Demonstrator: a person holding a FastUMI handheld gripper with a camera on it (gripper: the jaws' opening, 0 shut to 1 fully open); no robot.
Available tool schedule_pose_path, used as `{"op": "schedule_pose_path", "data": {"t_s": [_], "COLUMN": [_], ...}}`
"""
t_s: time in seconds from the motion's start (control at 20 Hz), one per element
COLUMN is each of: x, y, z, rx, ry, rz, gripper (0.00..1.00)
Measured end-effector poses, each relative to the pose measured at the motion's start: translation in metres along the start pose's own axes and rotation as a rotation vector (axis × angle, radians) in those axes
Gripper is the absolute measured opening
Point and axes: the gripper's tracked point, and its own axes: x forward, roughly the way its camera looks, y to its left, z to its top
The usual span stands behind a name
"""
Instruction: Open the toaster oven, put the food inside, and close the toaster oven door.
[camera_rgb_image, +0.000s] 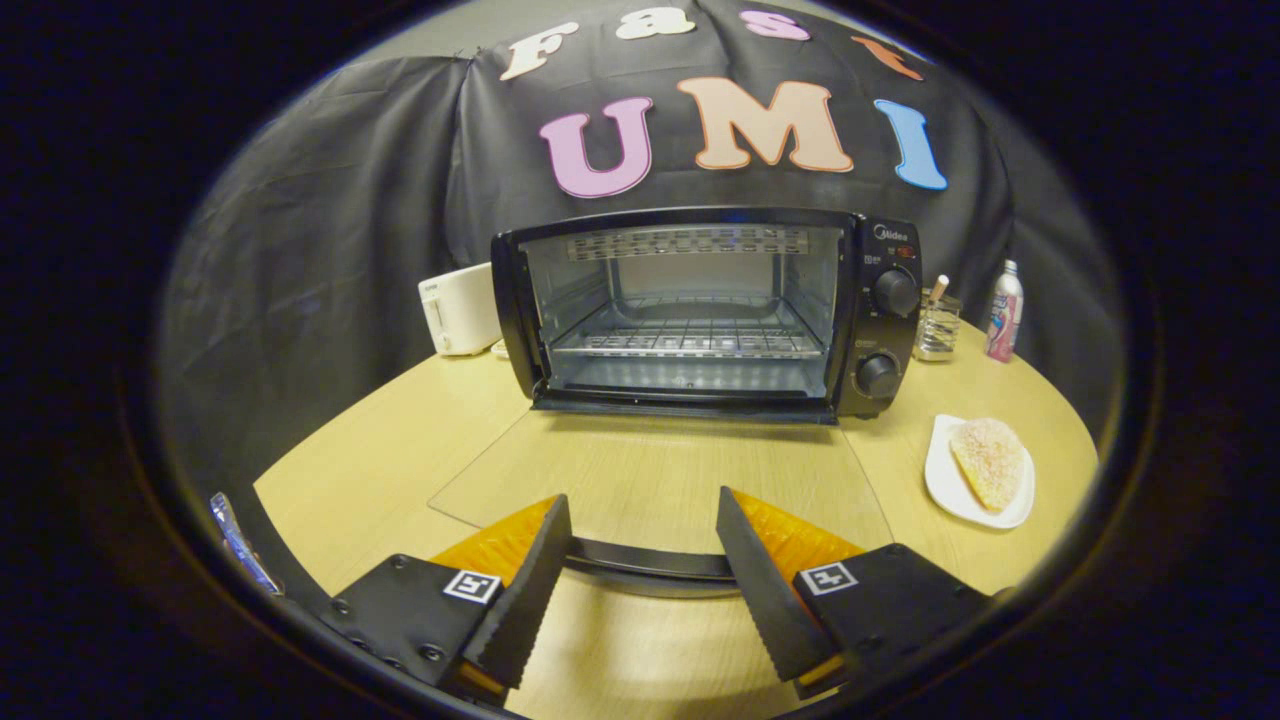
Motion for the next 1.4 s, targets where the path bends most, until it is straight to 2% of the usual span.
{"op": "schedule_pose_path", "data": {"t_s": [0.45, 0.65, 0.8, 1.05, 1.3, 1.4], "x": [0.001, -0.011, -0.025, -0.058, -0.087, -0.095], "y": [0.000, 0.001, -0.013, -0.069, -0.146, -0.169], "z": [0.001, 0.006, 0.012, 0.039, 0.054, 0.056], "rx": [0.002, 0.034, 0.064, 0.070, 0.066, 0.077], "ry": [-0.006, -0.009, -0.015, -0.075, -0.094, -0.093], "rz": [0.006, 0.057, 0.055, -0.028, -0.170, -0.199], "gripper": [0.93, 0.93, 0.93, 0.93, 0.92, 0.93]}}
